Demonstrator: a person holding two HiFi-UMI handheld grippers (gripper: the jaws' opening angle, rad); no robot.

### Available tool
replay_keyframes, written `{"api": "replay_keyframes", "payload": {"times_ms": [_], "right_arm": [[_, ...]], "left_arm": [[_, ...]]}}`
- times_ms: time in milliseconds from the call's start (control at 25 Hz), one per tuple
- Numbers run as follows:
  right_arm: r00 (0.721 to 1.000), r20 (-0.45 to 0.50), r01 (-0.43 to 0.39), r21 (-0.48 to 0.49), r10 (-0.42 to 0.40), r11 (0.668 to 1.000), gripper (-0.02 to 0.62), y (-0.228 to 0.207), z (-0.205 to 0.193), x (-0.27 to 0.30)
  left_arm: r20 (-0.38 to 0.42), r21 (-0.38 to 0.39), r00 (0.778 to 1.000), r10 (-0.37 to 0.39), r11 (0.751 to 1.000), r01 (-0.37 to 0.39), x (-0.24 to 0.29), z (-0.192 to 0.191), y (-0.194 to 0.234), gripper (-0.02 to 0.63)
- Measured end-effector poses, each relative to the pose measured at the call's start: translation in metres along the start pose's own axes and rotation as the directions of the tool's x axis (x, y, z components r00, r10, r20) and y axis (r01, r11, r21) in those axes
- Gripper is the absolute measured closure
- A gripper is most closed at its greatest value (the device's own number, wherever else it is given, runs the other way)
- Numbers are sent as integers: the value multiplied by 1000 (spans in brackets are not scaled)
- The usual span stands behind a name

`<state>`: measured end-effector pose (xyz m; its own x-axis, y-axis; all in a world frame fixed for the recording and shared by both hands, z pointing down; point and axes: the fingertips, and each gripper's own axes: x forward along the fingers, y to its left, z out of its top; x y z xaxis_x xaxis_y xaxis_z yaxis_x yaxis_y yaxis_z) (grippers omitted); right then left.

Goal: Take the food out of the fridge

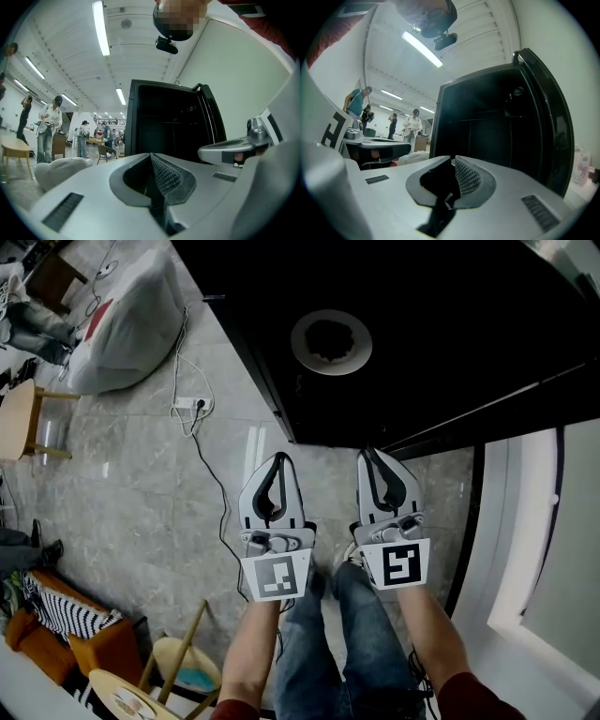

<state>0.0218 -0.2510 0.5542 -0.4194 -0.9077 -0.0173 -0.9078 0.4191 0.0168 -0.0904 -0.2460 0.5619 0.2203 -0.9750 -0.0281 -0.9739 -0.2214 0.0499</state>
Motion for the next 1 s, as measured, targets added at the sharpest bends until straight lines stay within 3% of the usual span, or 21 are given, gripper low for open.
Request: {"api": "replay_keyframes", "payload": {"times_ms": [280,760,1000], "right_arm": [[998,-66,-18,-12,17,1000,571,-2,-19,9],[995,-97,-4,22,7,1000,543,0,-25,26],[994,-105,9,105,2,994,526,-2,-29,39]], "left_arm": [[-7,-2,1000,3,1000,-3,1,-2,5,594],[4,-6,1000,12,1000,-12,5,4,16,594],[6,-2,1000,17,1000,-17,5,5,21,594]]}}
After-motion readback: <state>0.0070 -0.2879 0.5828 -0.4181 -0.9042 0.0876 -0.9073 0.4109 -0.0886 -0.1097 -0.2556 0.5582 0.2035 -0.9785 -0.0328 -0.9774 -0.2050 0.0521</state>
